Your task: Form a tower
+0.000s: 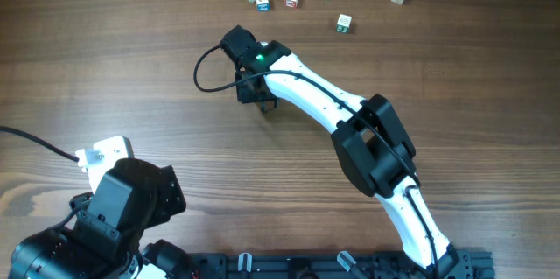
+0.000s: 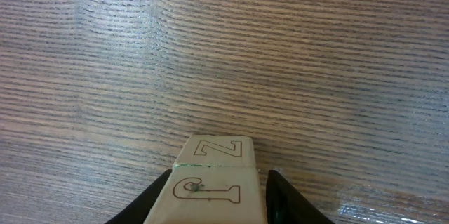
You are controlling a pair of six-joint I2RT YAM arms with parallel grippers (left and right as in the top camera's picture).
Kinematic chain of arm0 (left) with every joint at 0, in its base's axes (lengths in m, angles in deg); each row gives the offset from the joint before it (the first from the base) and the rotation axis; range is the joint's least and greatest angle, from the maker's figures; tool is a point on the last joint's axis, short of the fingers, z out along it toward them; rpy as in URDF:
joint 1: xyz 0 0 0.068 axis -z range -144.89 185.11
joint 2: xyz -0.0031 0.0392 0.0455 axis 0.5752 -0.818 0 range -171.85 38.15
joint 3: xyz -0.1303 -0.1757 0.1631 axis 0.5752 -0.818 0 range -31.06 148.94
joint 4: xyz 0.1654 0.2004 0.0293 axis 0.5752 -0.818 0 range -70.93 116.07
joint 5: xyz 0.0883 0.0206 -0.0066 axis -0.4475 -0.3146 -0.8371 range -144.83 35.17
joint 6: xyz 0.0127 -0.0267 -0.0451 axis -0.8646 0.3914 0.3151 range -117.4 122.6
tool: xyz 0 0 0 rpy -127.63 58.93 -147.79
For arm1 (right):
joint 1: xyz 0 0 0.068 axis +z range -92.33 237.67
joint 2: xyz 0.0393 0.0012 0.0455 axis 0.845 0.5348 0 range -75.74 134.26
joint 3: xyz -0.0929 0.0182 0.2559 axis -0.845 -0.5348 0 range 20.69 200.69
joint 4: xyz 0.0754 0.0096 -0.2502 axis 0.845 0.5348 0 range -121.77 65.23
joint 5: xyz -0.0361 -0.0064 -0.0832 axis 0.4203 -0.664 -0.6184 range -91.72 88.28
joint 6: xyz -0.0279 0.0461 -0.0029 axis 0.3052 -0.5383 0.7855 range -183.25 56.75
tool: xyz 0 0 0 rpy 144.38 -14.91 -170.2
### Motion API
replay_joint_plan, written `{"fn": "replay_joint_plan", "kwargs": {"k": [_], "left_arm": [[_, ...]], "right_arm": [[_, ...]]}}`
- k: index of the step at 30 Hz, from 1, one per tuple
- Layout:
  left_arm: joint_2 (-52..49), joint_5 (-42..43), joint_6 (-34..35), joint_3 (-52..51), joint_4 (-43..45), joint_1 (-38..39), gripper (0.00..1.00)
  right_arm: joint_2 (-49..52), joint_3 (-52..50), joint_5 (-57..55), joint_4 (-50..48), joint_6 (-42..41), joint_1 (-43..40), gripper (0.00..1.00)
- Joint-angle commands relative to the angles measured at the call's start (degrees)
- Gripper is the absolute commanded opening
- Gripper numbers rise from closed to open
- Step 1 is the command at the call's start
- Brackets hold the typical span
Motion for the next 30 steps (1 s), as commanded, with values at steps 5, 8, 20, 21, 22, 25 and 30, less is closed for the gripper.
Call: {"fn": "replay_joint_plan", "kwargs": {"k": [5, 8, 20, 21, 22, 25, 30], "left_arm": [[0.04, -1.16, -0.68, -0.09, 0.15, -0.26, 1.00], [0.04, -1.16, -0.68, -0.09, 0.15, -0.26, 1.00], [0.04, -1.16, -0.68, -0.09, 0.15, -0.26, 1.00], [0.04, -1.16, -0.68, -0.09, 0.15, -0.26, 1.00], [0.04, -1.16, -0.68, -0.09, 0.17, -0.26, 1.00], [0.04, -1.16, -0.68, -0.09, 0.15, -0.26, 1.00], [0.04, -1.16, -0.68, -0.09, 0.15, -0.26, 1.00]], "right_arm": [[1.84, 0.63, 0.52, 0.26, -2.73, -0.24, 0.36], [1.84, 0.63, 0.48, 0.33, -4.68, -0.24, 0.34], [1.81, 1.66, 0.70, 2.67, -11.63, -0.24, 0.29], [1.81, 2.14, 0.68, 3.13, -11.65, -0.22, 0.28], [1.81, 2.47, 0.46, 3.39, -11.65, -0.22, 0.27], [1.81, 3.37, 0.02, 4.11, -11.58, -0.24, 0.27], [1.81, 3.37, 0.04, 4.00, -11.58, -0.17, 0.30]]}}
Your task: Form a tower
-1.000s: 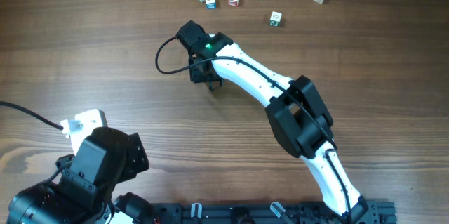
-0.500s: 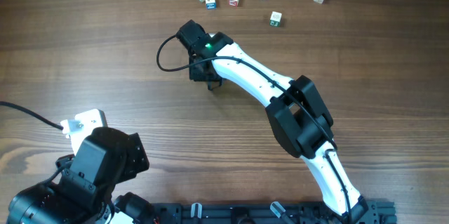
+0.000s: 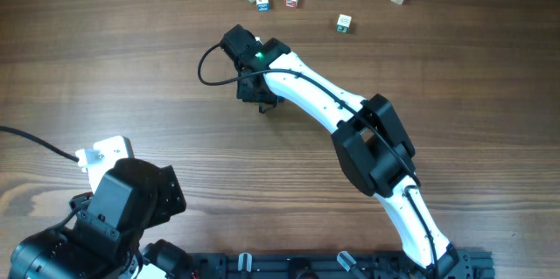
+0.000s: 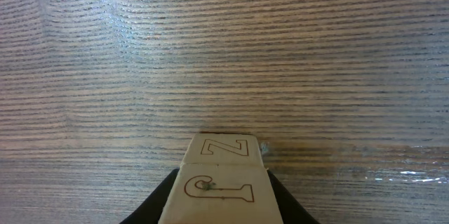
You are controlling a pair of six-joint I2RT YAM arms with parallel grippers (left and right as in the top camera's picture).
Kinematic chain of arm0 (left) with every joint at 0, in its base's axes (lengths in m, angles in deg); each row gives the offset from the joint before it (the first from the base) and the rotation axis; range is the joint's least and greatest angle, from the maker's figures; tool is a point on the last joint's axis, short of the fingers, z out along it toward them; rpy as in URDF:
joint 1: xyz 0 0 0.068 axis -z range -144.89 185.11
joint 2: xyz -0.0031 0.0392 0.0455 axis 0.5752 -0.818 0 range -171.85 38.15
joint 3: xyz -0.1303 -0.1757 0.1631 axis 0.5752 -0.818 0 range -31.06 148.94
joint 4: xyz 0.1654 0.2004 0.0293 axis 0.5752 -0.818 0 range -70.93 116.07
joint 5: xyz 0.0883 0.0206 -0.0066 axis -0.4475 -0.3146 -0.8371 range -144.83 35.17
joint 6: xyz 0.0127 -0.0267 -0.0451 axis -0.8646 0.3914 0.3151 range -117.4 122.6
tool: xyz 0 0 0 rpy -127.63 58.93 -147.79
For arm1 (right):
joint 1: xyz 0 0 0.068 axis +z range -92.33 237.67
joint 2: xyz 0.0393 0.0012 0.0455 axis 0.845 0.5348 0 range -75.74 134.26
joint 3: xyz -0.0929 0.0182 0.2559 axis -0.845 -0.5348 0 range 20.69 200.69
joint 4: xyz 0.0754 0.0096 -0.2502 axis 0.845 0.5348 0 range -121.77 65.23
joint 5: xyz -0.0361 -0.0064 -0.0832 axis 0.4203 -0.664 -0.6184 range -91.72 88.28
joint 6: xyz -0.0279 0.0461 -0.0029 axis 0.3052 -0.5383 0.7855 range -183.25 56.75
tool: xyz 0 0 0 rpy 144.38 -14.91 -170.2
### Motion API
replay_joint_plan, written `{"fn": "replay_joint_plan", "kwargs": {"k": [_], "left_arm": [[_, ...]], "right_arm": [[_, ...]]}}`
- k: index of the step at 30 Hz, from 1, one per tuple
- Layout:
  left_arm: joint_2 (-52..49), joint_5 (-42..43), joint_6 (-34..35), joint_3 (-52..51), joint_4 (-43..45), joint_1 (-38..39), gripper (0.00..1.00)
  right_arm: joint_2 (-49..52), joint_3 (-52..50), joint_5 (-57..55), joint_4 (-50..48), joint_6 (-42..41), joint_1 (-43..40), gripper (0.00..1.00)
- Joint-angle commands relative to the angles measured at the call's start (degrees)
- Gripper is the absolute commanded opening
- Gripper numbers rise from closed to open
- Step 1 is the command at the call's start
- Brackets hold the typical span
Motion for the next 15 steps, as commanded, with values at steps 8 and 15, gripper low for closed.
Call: {"fn": "replay_joint_plan", "kwargs": {"k": [8, 15], "left_arm": [[0.04, -1.16, -0.68, -0.09, 0.17, -0.26, 1.00], [0.04, -1.16, -0.68, -0.09, 0.17, -0.26, 1.00]], "right_arm": [[1.60, 1.66, -5.49, -0.44, -0.72, 2.25, 0.39], [1.60, 1.66, -6.21, -0.44, -0.44, 2.38, 0.49]]}}
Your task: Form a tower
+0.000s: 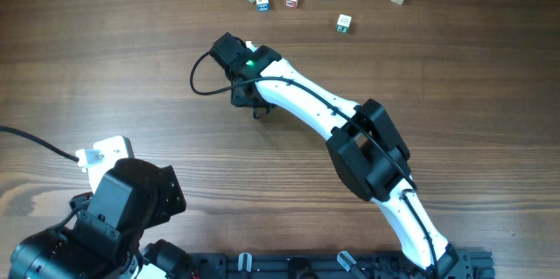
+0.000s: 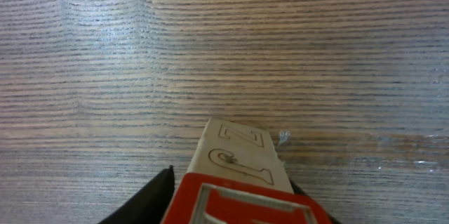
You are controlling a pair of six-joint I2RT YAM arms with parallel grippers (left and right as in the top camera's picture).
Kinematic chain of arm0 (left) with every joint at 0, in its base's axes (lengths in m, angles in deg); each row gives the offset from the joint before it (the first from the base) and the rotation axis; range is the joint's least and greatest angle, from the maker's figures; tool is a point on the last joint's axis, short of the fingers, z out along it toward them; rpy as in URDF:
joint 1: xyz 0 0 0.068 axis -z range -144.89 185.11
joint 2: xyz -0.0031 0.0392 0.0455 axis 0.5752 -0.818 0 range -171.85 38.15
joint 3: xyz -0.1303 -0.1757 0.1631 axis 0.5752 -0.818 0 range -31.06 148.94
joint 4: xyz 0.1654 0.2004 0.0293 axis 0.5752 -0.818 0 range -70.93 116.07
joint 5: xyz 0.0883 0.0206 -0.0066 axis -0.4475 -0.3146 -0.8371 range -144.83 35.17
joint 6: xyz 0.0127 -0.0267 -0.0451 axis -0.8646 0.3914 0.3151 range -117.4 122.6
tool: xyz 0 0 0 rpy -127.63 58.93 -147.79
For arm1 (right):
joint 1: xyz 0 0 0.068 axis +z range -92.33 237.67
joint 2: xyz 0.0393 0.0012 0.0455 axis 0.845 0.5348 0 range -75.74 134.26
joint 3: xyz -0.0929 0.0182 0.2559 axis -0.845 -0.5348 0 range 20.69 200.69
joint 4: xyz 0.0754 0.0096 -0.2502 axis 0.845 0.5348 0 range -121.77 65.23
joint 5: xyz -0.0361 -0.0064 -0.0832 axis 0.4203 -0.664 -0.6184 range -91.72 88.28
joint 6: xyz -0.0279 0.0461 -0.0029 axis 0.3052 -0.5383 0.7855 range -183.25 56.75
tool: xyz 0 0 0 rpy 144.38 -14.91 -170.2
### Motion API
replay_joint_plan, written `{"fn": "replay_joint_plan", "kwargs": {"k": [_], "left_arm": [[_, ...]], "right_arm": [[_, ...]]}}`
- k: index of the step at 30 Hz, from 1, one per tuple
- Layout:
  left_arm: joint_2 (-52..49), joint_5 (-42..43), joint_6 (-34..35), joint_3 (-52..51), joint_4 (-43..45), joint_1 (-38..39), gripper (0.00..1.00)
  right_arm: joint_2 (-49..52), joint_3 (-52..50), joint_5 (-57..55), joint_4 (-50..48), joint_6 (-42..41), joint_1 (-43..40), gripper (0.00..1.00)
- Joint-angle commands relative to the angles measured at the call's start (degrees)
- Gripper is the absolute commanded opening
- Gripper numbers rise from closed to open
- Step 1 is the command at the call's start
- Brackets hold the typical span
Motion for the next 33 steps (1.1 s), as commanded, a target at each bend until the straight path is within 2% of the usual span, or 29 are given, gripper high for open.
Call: {"fn": "replay_joint_plan", "kwargs": {"k": [1, 7, 11, 13, 16, 20, 26, 28, 31, 32, 33], "left_arm": [[0.04, -1.16, -0.68, -0.09, 0.17, -0.26, 1.00], [0.04, -1.16, -0.68, -0.09, 0.17, -0.26, 1.00], [0.04, -1.16, -0.68, -0.09, 0.17, -0.26, 1.00], [0.04, -1.16, -0.68, -0.09, 0.17, -0.26, 1.00], [0.04, -1.16, -0.68, -0.09, 0.17, -0.26, 1.00], [0.04, -1.16, -0.68, -0.09, 0.17, -0.26, 1.00], [0.04, -1.16, -0.68, -0.09, 0.17, -0.26, 1.00], [0.04, -1.16, -0.68, -0.09, 0.17, -0.26, 1.00], [0.04, -1.16, -0.68, -0.09, 0.17, -0.26, 1.00], [0.04, -1.16, -0.68, -0.09, 0.17, -0.26, 1.00], [0.04, -1.16, -0.68, -0.09, 0.17, -0.26, 1.00]], "right_arm": [[1.60, 1.64, -2.36, -0.07, -0.44, -0.15, 0.52], [1.60, 1.64, -2.99, 0.33, -1.33, -0.22, 0.60], [1.60, 1.64, -3.61, 1.16, -4.07, -0.44, 0.60], [1.60, 1.64, -3.56, 1.16, -4.09, -0.52, 0.59], [1.60, 1.64, -3.54, 1.14, -4.11, -0.52, 0.50], [1.60, 1.64, -3.54, 1.14, -4.09, -0.52, 0.44], [1.60, 1.64, -3.32, 0.94, -4.11, -0.52, 0.44], [1.60, 1.64, -3.34, 0.90, -4.07, -0.52, 0.49], [1.55, 1.66, -2.34, -0.02, -2.12, -0.50, 0.65], [1.25, 1.66, -1.27, -0.02, -1.88, -0.52, 0.82], [0.63, 1.66, -0.07, 0.07, -1.40, -0.52, 0.93]]}}
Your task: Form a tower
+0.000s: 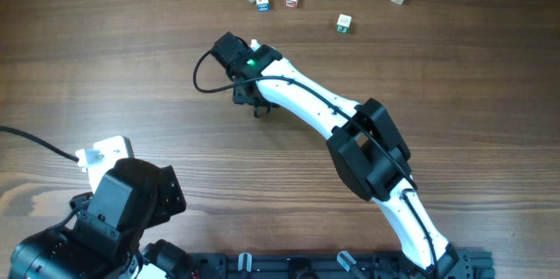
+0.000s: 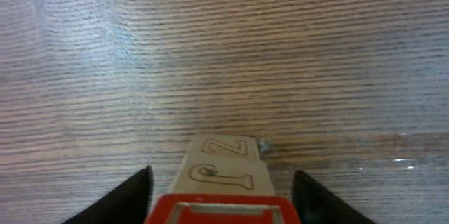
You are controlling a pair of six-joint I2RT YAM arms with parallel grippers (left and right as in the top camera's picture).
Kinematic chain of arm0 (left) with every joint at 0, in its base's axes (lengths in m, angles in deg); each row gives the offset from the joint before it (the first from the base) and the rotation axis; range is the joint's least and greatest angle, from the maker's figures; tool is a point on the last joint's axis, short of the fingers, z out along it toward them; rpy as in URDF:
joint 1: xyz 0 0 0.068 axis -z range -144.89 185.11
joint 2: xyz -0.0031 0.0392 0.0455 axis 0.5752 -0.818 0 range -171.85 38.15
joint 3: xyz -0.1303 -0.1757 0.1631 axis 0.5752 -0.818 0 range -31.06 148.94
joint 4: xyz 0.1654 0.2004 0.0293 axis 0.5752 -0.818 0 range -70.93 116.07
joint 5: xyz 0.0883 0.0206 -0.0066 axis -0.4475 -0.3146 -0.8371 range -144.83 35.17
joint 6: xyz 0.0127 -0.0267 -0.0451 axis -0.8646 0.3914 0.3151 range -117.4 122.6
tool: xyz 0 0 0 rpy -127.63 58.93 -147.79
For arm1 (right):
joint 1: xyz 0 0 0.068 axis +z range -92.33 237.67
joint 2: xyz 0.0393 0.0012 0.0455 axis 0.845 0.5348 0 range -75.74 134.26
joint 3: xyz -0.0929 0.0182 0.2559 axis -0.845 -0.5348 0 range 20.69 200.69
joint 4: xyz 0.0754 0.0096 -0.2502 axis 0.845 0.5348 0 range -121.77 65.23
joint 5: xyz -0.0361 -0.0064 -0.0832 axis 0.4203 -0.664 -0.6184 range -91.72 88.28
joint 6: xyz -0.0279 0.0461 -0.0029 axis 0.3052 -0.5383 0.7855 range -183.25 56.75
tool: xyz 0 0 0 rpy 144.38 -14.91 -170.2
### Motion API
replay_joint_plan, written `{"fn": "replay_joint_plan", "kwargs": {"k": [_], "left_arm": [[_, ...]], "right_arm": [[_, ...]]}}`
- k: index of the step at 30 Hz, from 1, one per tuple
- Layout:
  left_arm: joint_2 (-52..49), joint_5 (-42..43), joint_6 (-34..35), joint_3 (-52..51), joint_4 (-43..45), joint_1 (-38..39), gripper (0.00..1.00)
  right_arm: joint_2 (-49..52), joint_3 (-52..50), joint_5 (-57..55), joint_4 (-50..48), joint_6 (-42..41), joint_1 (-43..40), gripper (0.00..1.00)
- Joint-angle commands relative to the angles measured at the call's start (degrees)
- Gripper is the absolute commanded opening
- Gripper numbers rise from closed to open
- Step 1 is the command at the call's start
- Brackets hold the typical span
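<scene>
In the right wrist view a stack of wooden letter blocks stands on the table. A block marked Z (image 2: 226,147) is lowest, one marked J (image 2: 223,175) sits on it, and a red-faced block (image 2: 221,211) is nearest the camera. My right gripper (image 2: 223,182) is open, and each dark finger (image 2: 137,192) stands clear of the stack's sides. From overhead the right gripper (image 1: 254,102) covers the stack. The left arm (image 1: 114,209) is folded at the lower left, with its fingers out of sight.
Several loose coloured blocks lie in a row at the far edge. A green-and-white block (image 1: 344,23) and a yellow one lie a little apart from them. A black cable (image 1: 203,73) loops left of the right wrist.
The right gripper's fingers pressed against the stack's sides then and now stand wide apart from it. The stack looks straight in the wrist view instead of slanted.
At first my right gripper was shut on the J block, which rested on the Z block left of the table's middle. A second later it was still the same. Then a red block showed above the J, still between the fingers. Now the jaws are open around the stack.
</scene>
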Motion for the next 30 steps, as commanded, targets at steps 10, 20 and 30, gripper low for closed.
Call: {"fn": "replay_joint_plan", "kwargs": {"k": [10, 20, 30], "left_arm": [[0.04, -1.16, -0.68, -0.09, 0.17, -0.26, 1.00], [0.04, -1.16, -0.68, -0.09, 0.17, -0.26, 1.00], [0.04, -1.16, -0.68, -0.09, 0.17, -0.26, 1.00]], "right_arm": [[-4.55, 1.66, 2.21, 0.81, 1.77, -0.35, 0.90], [-5.62, 1.66, 0.61, 3.85, -1.25, 0.28, 0.81], [-4.98, 1.66, -5.49, 3.76, -5.99, 2.38, 0.80]]}}
